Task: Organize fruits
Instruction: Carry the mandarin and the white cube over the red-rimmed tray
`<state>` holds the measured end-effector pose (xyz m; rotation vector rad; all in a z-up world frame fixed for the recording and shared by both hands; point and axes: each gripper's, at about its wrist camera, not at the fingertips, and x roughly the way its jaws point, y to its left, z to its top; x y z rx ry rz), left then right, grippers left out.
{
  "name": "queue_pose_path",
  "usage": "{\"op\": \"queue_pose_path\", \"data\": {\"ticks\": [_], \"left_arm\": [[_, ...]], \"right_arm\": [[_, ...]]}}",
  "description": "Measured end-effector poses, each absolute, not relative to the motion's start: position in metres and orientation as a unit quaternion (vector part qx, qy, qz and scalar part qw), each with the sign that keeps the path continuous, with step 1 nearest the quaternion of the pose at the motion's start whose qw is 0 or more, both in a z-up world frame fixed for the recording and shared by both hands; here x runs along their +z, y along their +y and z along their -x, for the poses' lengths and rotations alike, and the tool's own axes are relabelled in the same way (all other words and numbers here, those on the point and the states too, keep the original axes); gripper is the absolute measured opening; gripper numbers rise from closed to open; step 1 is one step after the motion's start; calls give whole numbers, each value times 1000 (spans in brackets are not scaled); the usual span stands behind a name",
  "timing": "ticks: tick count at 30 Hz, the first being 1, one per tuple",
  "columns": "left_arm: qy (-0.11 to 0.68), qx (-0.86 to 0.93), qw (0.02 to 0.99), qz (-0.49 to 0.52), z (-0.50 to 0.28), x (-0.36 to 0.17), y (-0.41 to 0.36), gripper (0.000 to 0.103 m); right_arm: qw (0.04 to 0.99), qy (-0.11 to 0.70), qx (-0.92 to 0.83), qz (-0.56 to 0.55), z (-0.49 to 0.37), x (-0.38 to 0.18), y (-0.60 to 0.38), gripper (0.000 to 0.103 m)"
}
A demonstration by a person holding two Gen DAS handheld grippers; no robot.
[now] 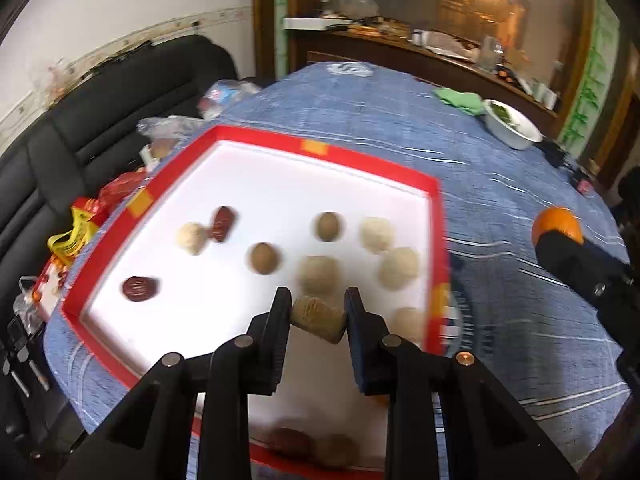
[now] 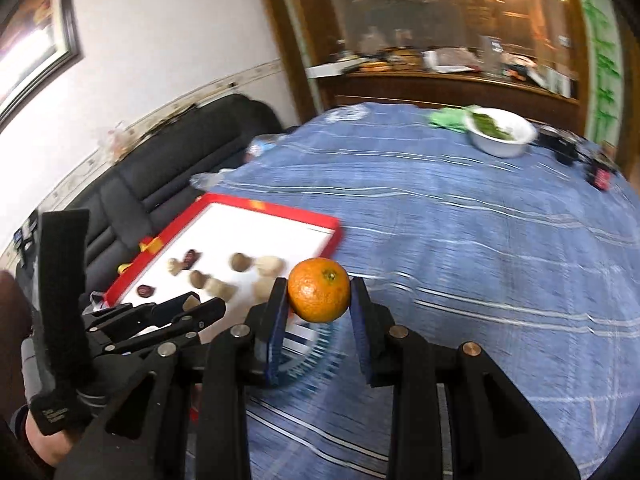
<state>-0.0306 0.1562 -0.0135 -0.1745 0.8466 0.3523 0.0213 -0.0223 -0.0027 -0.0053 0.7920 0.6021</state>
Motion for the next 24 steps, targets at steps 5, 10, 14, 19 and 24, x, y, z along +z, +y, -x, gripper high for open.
{"op": "queue_pose_path", "data": {"ticks": [5, 10, 14, 19, 24], "left_arm": [[409, 189, 887, 94, 30, -16, 175, 26], [410, 197, 885, 99, 33, -18, 186, 26], [417, 200, 881, 101, 32, -24, 190, 26], [423, 204, 876, 106, 31, -27, 196, 26], [426, 210, 873, 109, 32, -29, 202, 26]], "right_arm": [[868, 377, 324, 15, -24, -1, 21, 33], [862, 375, 341, 25, -34, -1, 53, 33], [860, 372, 347, 31, -43, 0, 72, 33], [856, 383, 345, 35, -60, -10, 90, 33], [851, 394, 345, 41, -73, -21, 103, 33]]}}
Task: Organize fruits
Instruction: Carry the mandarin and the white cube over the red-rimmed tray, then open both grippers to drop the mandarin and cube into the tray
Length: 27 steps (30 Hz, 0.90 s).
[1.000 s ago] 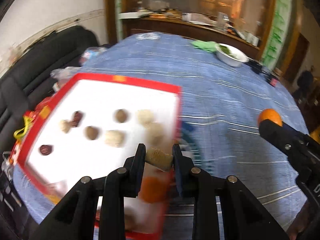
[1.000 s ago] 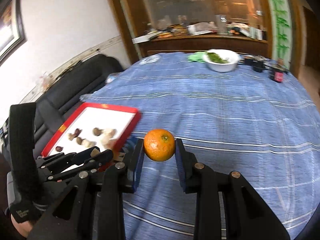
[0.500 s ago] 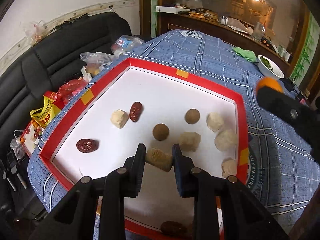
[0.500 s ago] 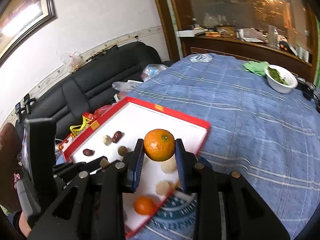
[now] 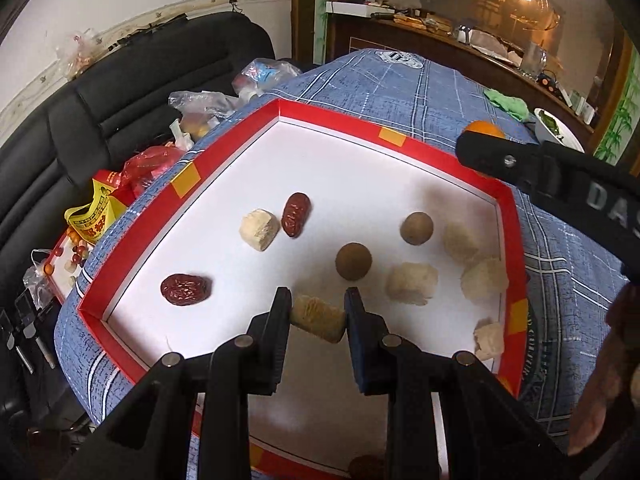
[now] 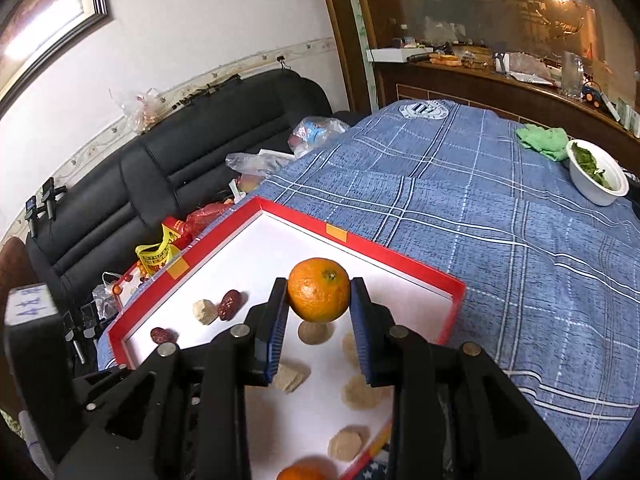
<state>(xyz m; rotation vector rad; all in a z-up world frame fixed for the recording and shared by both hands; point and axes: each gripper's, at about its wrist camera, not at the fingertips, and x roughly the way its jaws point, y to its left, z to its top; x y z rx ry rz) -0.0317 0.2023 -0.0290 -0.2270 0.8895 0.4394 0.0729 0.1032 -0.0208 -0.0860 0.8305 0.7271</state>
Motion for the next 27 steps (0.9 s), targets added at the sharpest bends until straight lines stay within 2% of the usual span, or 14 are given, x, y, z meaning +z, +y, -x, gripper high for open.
{"op": "queue_pose_path", "data": {"ticks": [16, 17, 18, 19, 20, 21, 23, 27], "left_arm": [[441, 236, 859, 110, 29, -35, 209, 27], [442, 238, 858, 109, 29, -35, 210, 31], [443, 240, 857, 108, 29, -35, 210, 46], [443, 247, 856, 106, 30, -35, 210, 57], [439, 256, 855, 103, 32, -33, 211, 72], [434, 260, 857, 100, 33, -31, 211, 73], [429, 262, 859, 96, 37, -27, 209, 73], [430, 255, 860, 100, 42, -22, 203, 78]], "right_arm": [[826, 437, 351, 63, -95, -55, 140, 35], [825, 440, 350, 64, -95, -56, 141, 35], [822, 446, 348, 67, -96, -58, 142, 35], [822, 447, 347, 69, -96, -58, 143, 37], [823, 445, 347, 70, -96, -58, 142, 46], [824, 442, 347, 70, -95, -55, 140, 53], [826, 437, 348, 68, -93, -51, 136, 56], [836, 420, 348, 64, -85, -33, 117, 68]]}}
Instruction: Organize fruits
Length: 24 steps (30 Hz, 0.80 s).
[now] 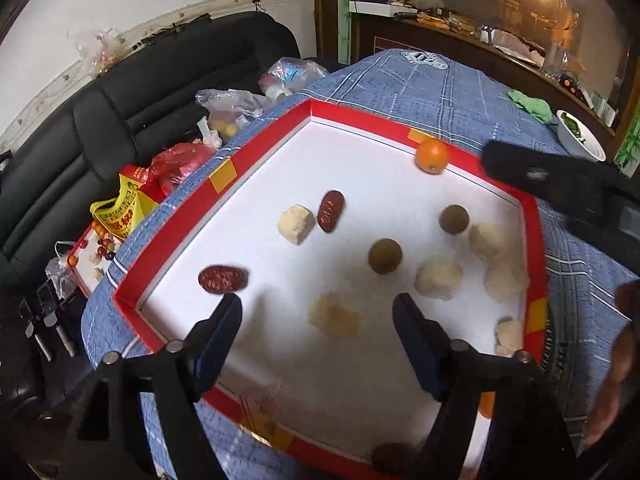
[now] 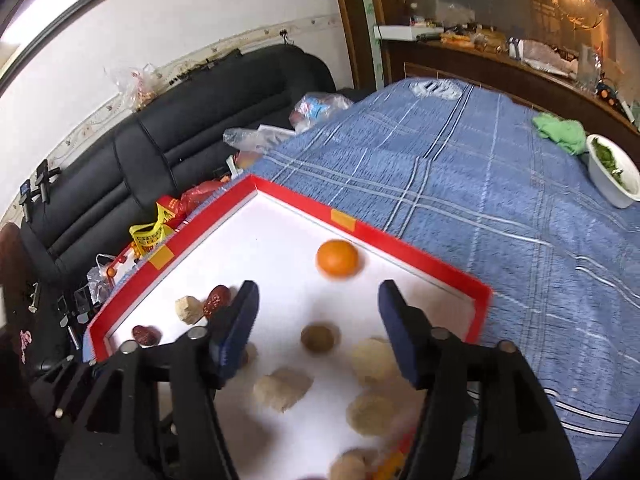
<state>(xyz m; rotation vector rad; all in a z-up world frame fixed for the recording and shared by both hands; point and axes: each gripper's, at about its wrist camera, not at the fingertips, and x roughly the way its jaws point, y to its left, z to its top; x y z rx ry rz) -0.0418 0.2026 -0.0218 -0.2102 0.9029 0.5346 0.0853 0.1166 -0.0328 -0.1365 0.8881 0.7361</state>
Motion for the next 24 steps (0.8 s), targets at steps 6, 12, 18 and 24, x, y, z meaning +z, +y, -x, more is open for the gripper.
{"op": "queue_pose_path", "data": {"ticks": [6, 12, 18, 24], "left_arm": [[415, 256, 869, 84, 53, -12, 179, 83], [414, 267, 868, 71, 60, -4, 163, 88], [410, 277, 867, 54, 67, 0, 149, 92], [389, 277, 875, 75, 80, 8, 151, 103]], "right_arm": [[847, 389, 357, 65, -62, -3, 75, 95], [849, 359, 376, 91, -25, 16, 23, 103], [855, 344, 379, 81, -5, 26, -12, 103], [851, 340, 388, 103, 10, 23, -9, 103]]}}
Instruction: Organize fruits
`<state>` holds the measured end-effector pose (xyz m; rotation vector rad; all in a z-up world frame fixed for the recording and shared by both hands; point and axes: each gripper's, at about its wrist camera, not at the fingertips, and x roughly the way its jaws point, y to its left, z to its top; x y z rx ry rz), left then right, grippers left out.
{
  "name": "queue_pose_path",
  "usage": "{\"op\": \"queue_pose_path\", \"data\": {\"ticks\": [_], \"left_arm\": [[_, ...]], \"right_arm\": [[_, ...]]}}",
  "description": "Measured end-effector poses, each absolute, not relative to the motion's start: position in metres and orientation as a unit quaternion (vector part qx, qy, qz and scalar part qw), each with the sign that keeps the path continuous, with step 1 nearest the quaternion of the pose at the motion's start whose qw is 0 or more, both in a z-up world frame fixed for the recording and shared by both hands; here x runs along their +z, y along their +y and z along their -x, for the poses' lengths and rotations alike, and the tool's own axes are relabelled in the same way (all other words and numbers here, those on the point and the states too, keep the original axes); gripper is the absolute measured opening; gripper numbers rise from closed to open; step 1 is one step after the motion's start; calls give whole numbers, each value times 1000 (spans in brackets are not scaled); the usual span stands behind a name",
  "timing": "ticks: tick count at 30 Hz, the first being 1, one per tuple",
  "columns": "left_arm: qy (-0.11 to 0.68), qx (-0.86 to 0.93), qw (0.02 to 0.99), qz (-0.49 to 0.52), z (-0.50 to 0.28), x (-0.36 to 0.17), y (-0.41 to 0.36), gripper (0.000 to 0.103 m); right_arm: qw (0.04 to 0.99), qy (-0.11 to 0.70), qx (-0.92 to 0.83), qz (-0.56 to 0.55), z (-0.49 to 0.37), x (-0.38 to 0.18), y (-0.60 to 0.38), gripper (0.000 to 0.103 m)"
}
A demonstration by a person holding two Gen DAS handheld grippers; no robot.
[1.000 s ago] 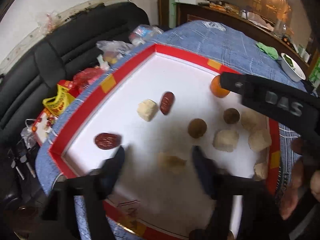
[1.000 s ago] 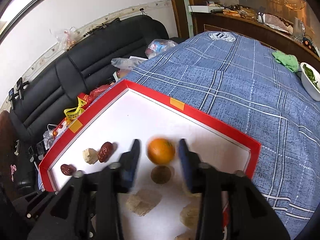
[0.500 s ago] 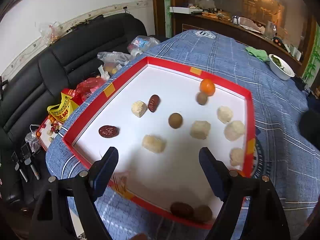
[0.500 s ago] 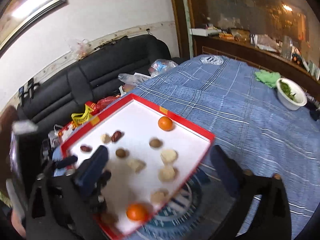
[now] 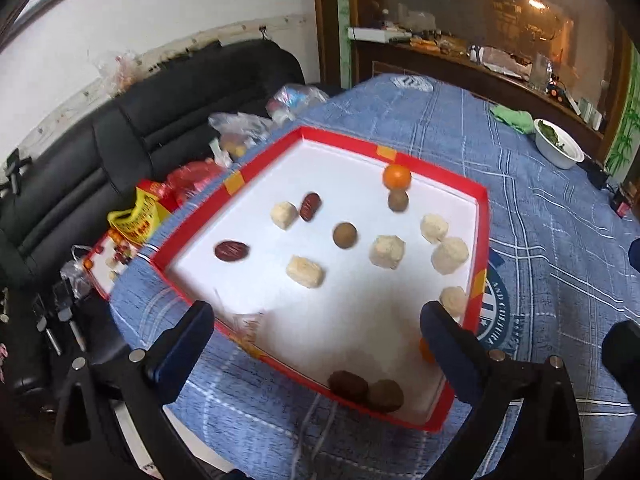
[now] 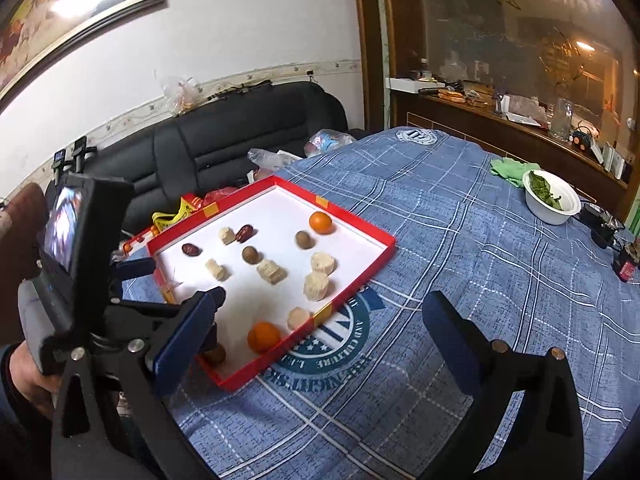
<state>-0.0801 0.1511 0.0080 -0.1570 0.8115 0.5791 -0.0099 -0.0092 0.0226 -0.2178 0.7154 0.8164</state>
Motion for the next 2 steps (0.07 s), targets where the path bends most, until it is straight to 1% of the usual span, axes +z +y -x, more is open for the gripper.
{"op": "queue_pose_path", "data": {"ticks": [2], "left_arm": [[383, 273, 879, 81, 84, 12, 152, 103]], "right_arm": [[849, 338, 392, 107, 14, 23, -10, 103]]}}
